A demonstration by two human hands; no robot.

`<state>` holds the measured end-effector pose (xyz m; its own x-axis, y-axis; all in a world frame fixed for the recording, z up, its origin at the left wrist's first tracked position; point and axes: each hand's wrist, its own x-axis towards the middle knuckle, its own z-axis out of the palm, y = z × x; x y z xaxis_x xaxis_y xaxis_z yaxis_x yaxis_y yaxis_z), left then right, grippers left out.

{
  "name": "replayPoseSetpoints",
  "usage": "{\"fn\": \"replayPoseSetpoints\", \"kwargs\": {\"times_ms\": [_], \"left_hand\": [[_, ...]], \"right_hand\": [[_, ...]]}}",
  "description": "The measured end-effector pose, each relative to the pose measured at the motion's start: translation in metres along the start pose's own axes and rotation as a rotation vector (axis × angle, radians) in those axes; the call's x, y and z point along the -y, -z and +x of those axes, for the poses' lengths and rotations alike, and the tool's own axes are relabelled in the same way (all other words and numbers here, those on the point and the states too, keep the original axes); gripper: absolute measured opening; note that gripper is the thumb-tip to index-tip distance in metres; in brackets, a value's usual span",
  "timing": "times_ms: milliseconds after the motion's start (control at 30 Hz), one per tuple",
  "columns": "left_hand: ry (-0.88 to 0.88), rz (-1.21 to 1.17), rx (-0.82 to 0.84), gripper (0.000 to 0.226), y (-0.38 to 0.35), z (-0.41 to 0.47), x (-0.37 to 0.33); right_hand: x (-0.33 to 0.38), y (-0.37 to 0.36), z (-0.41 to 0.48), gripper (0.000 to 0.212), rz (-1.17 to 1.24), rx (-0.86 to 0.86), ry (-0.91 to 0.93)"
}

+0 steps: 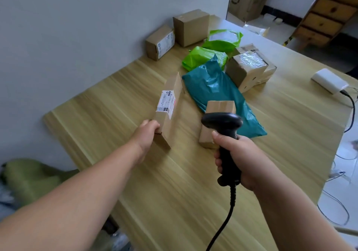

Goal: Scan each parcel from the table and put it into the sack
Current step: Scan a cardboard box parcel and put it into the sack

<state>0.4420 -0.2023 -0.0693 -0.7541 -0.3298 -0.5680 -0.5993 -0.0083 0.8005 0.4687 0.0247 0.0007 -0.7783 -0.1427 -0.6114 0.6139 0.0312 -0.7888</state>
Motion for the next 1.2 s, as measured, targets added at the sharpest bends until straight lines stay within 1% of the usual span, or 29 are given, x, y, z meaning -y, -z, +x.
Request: {"fn": "replayPoseSetpoints", "kwargs": {"times_ms": [100,133,167,200,233,333,433,567,633,700,767,833,900,1000,1067,1100,1200], "left_hand": [[-0.059,0.032,-0.09,0.081,0.011,-0.001,-0.011],[-0.073,0.093,-0.11,0.09,0.012,0.0,-0.014],[-0.083,0.18,-0.14,0.089,0.012,0.001,-0.015],[-0.08,0.257,-0.174,0.082,0.011,0.002,-0.016],[-0.063,0.283,-0.202,0.073,0.011,0.004,-0.017],[0.001,0.213,-0.213,0.061,0.014,0.004,-0.019],[0.056,0.168,-0.179,0.064,0.021,0.002,-0.014],[0.142,0.112,-0.074,0.066,0.019,0.0,0.001],[0.151,0.108,-0.04,0.07,0.015,0.002,0.01],[0.144,0.103,-0.02,0.074,0.009,0.006,0.018],[0.14,0.085,-0.011,0.076,0.004,0.011,0.025],[0.134,0.069,-0.02,0.074,-0.002,0.019,0.03],[0.136,0.029,-0.008,0.066,-0.006,0.026,0.033],[0.185,-0.111,0.061,0.039,-0.009,0.031,0.036],[0.216,-0.162,0.07,0.025,-0.003,0.029,0.036],[0.232,-0.17,0.073,0.021,0.002,0.026,0.034],[0.286,-0.182,0.15,0.023,0.026,0.013,0.026]], "right_hand": [[0.006,-0.007,0.001,0.026,0.001,0.016,0.005],[0.007,-0.01,0.001,0.026,-0.001,0.022,0.009],[0.008,-0.013,0.001,0.026,-0.002,0.029,0.013],[0.009,-0.015,0.002,0.026,-0.003,0.038,0.015],[0.01,-0.017,0.002,0.026,-0.006,0.047,0.015],[0.012,-0.021,0.002,0.027,-0.028,0.071,0.018],[0.013,-0.024,0.0,0.03,-0.063,0.09,0.029],[0.009,-0.034,0.008,0.028,-0.107,0.089,0.06],[0.005,-0.042,0.02,0.025,-0.136,0.019,0.095],[0.002,-0.051,0.039,0.02,-0.149,-0.091,0.152],[0.0,-0.06,0.061,0.014,-0.225,-0.193,0.213],[-0.004,-0.066,0.079,0.015,-0.292,-0.223,0.227],[-0.011,-0.071,0.093,0.021,-0.306,-0.204,0.189],[-0.022,-0.077,0.102,0.02,-0.29,-0.158,0.125],[-0.029,-0.077,0.102,0.021,-0.278,-0.145,0.101],[-0.032,-0.076,0.1,0.022,-0.267,-0.137,0.089],[-0.035,-0.074,0.089,0.02,-0.229,-0.048,0.045]]}}
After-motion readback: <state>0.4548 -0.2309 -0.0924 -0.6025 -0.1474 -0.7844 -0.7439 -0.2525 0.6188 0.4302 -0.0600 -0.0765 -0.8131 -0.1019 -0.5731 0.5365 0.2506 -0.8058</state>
